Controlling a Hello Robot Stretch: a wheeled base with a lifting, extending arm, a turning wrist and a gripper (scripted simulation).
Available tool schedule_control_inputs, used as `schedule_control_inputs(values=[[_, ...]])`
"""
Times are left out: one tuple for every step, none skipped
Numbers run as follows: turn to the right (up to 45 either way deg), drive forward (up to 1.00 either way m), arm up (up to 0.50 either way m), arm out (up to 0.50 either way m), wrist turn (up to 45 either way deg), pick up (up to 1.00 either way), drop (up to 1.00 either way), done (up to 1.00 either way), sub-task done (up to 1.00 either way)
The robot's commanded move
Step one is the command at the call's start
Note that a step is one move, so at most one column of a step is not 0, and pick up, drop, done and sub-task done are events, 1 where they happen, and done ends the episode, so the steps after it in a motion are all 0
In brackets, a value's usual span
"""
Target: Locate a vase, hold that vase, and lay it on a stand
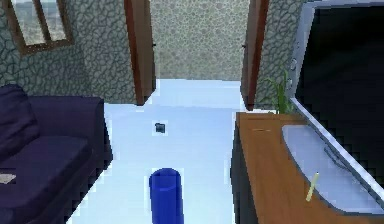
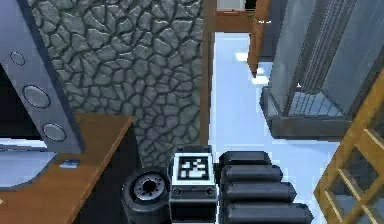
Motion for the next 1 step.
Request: schedule_control_inputs(values=[[-45.0,0.0,0.0,0.0,0.0,0.0,0.0,0.0,0.0]])
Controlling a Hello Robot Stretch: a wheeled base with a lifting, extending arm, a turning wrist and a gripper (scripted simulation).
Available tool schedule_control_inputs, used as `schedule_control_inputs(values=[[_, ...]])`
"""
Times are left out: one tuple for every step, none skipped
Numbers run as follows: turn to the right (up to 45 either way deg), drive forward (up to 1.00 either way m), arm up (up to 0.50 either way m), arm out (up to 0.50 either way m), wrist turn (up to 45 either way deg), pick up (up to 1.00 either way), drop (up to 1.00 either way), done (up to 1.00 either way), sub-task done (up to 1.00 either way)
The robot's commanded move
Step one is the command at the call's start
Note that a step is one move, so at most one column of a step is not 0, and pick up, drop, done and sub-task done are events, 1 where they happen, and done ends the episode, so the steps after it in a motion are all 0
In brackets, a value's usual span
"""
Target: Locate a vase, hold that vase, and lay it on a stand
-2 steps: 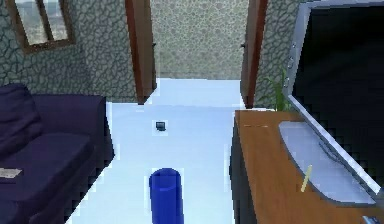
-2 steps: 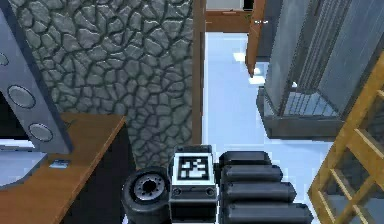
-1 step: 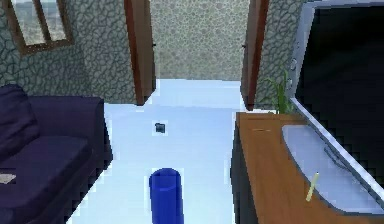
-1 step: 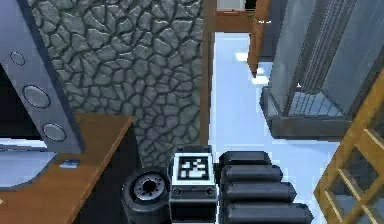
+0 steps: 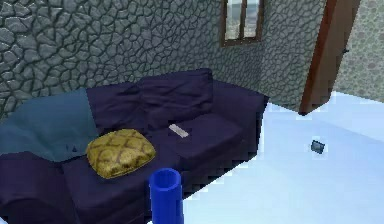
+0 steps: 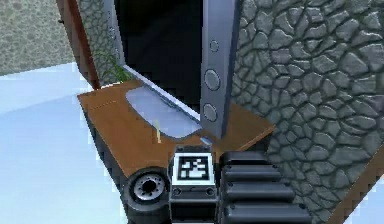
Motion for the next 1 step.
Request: schedule_control_inputs(values=[[-15.0,0.0,0.0,0.0,0.0,0.0,0.0,0.0,0.0]])
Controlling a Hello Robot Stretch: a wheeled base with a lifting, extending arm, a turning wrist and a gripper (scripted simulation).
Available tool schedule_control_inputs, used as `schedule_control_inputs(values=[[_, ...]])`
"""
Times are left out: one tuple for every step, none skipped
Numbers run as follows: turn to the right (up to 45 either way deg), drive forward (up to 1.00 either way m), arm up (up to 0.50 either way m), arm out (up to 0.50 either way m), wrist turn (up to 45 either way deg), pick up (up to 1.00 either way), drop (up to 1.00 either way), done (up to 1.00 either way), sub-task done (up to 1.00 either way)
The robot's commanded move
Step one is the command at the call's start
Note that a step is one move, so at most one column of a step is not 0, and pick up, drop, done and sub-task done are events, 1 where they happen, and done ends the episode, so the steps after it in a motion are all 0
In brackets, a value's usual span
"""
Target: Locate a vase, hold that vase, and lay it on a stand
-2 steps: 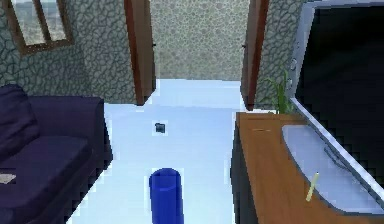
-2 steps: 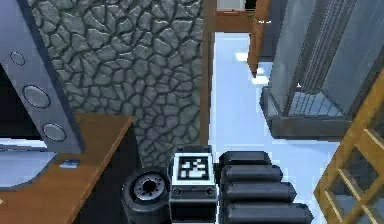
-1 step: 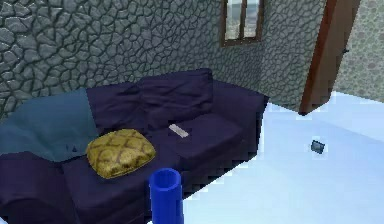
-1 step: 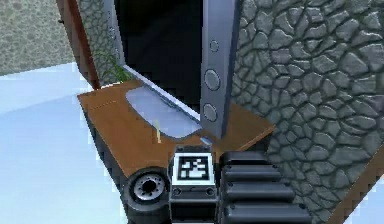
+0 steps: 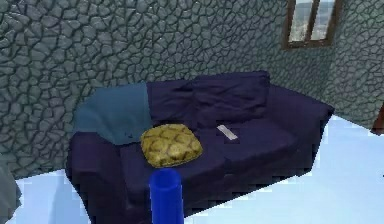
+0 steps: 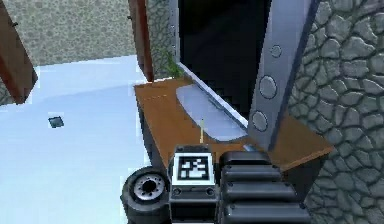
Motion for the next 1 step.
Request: schedule_control_inputs(values=[[0.0,0.4,0.0,0.0,0.0,0.0,0.0,0.0,0.0]])
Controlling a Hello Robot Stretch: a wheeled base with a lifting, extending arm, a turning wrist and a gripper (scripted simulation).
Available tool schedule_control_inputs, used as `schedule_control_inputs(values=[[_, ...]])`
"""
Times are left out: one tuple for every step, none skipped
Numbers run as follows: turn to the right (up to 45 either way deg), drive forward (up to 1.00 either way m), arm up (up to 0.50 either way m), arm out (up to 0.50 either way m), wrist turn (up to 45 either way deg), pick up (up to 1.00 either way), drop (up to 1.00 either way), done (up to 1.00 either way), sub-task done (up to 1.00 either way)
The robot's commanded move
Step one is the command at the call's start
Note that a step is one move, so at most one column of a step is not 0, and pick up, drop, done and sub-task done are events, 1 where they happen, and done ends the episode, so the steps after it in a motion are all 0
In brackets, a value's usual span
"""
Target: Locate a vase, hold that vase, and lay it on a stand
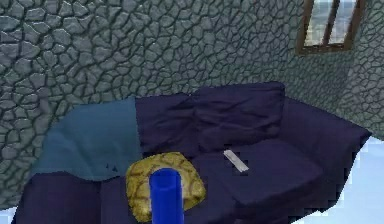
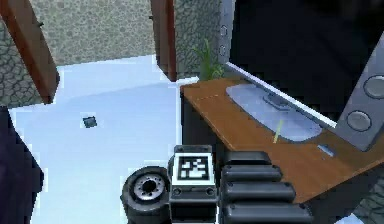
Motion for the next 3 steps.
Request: schedule_control_inputs(values=[[45.0,0.0,0.0,0.0,0.0,0.0,0.0,0.0,0.0],[27.0,0.0,0.0,0.0,0.0,0.0,0.0,0.0,0.0],[0.0,0.8,0.0,0.0,0.0,0.0,0.0,0.0,0.0]])
